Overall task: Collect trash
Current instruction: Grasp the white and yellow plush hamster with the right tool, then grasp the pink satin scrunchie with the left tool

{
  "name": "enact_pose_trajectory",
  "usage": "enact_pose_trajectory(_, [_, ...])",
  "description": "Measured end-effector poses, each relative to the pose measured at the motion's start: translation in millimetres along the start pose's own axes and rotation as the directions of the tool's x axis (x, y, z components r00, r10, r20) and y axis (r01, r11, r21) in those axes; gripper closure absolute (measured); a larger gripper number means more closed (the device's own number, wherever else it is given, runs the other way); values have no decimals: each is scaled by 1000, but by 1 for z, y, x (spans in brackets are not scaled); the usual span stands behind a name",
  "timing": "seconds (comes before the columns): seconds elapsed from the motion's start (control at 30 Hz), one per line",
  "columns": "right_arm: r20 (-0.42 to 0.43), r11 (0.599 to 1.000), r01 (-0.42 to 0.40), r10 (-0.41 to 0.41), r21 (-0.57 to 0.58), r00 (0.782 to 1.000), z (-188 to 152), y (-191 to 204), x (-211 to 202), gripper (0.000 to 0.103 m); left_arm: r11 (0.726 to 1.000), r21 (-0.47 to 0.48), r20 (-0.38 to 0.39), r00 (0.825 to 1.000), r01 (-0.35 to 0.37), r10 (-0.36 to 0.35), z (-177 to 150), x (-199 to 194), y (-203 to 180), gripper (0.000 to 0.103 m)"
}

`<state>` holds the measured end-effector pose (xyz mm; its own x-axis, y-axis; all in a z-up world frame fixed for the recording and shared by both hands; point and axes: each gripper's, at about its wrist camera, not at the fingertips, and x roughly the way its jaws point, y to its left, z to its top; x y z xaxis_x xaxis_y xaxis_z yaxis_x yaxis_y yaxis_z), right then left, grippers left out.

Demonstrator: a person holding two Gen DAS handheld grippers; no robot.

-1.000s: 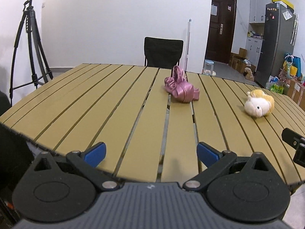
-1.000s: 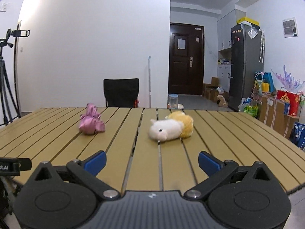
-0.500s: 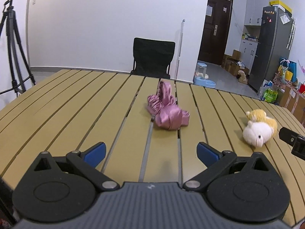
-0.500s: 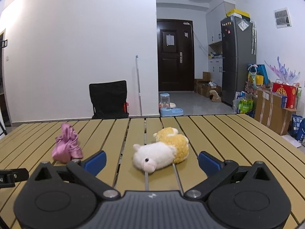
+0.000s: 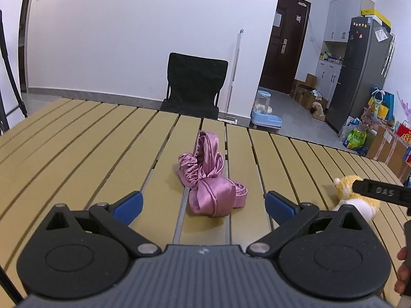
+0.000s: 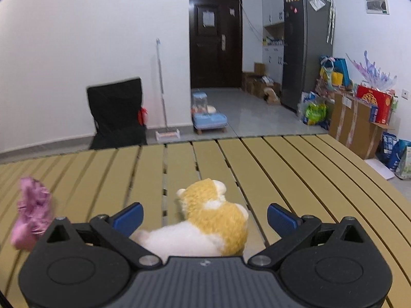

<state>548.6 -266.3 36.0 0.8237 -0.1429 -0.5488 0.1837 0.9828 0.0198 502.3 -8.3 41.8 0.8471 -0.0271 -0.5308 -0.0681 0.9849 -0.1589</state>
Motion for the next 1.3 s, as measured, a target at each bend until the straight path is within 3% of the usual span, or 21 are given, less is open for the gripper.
enact_pose_trajectory(0.3, [-127,999,44,-42,10,991,3,2,55,11,999,-33,-17,1000,-3,3,5,19,10,0])
enact_pose_trajectory(0.4, [-159,998,26,-16,61,987,-1,-5,66,16,999,-40,-19,1000,-4,3,6,21,12,0])
enact_pose_trajectory(0.47, [-167,996,4,11,89,986,-4,-9,68,25,999,-41,-21,1000,-5,4,6,22,12,0])
enact_pose_trajectory(0.77, [-173,996,-14,28,83,984,-9,-13,70,31,1000,-15,-17,1000,-20,20,6,26,7,0])
enact_pose_trajectory(0.9, [-157,995,-59,71,81,985,-10,-19,66,37,1000,25,-23,1000,-17,18,7,30,-3,0])
enact_pose_trajectory(1.1, [-114,984,-86,104,155,988,-12,-50,51,38,999,40,-55,998,-9,11,15,36,-15,0])
enact_pose_trajectory(1.3, [-75,973,-88,106,213,992,-13,-87,37,38,998,49,-103,993,-45,49,29,61,-33,0])
